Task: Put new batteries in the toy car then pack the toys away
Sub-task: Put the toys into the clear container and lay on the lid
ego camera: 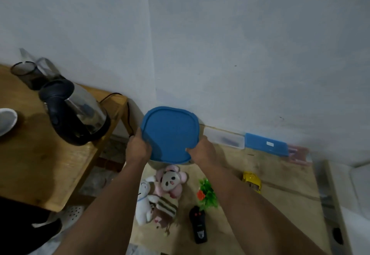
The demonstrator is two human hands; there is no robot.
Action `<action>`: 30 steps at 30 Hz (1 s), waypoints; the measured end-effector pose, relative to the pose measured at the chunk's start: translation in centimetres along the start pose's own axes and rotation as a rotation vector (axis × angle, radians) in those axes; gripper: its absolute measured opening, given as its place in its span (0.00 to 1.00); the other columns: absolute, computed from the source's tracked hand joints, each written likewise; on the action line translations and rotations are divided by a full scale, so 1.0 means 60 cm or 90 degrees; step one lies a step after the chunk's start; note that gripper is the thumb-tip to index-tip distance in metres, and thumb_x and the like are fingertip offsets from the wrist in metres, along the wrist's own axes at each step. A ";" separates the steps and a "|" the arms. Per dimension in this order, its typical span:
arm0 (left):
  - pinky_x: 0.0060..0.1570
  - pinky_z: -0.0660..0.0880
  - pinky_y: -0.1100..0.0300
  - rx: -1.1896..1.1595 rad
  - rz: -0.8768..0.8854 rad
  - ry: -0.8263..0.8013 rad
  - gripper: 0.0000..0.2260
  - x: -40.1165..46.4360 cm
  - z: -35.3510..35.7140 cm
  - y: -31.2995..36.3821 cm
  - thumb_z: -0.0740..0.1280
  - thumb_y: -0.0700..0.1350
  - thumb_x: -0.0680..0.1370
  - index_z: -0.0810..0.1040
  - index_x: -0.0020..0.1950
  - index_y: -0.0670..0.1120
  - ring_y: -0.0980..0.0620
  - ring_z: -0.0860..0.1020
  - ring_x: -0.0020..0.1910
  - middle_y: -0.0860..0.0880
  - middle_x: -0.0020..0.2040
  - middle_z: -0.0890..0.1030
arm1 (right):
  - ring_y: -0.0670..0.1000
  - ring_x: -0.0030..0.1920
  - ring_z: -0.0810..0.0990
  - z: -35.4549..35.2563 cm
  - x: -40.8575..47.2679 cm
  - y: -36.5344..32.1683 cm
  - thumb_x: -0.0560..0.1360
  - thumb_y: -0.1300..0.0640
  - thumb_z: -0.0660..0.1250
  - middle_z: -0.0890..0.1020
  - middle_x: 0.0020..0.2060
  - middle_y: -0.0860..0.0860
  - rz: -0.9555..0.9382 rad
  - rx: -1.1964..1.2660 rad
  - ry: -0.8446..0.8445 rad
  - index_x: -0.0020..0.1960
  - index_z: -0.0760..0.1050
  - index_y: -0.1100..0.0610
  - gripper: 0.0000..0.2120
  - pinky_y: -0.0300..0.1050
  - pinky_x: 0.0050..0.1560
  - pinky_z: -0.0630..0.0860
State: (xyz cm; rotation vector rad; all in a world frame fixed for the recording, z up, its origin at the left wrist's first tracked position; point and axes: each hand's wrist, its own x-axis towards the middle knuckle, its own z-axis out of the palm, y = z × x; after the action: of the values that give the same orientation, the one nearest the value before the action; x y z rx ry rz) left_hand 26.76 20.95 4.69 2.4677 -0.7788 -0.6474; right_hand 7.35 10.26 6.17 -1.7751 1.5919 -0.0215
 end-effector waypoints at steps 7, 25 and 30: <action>0.56 0.80 0.40 -0.006 0.001 -0.029 0.25 0.007 -0.004 0.006 0.59 0.42 0.81 0.63 0.78 0.55 0.38 0.79 0.58 0.42 0.63 0.77 | 0.55 0.55 0.79 -0.030 0.045 -0.006 0.59 0.39 0.76 0.78 0.57 0.52 -0.013 0.038 -0.029 0.67 0.66 0.52 0.41 0.52 0.50 0.81; 0.60 0.80 0.38 -0.111 -0.029 -0.064 0.28 0.025 -0.013 -0.004 0.63 0.55 0.81 0.65 0.81 0.53 0.38 0.78 0.65 0.41 0.71 0.75 | 0.57 0.56 0.80 -0.083 0.130 -0.084 0.58 0.48 0.85 0.78 0.58 0.56 0.045 0.004 -0.053 0.69 0.66 0.62 0.47 0.50 0.51 0.80; 0.61 0.79 0.37 -0.328 -0.199 -0.057 0.32 0.013 -0.022 0.018 0.56 0.69 0.80 0.72 0.76 0.50 0.35 0.75 0.68 0.40 0.72 0.75 | 0.58 0.51 0.83 -0.136 0.099 -0.102 0.66 0.57 0.81 0.83 0.52 0.58 -0.014 0.202 -0.076 0.58 0.76 0.62 0.24 0.53 0.51 0.83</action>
State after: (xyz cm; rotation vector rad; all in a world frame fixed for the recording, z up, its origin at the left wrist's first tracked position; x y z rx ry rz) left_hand 27.63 20.07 6.12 2.0996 -0.2093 -0.9415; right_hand 10.07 0.80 12.62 -1.5180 1.3985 -0.1671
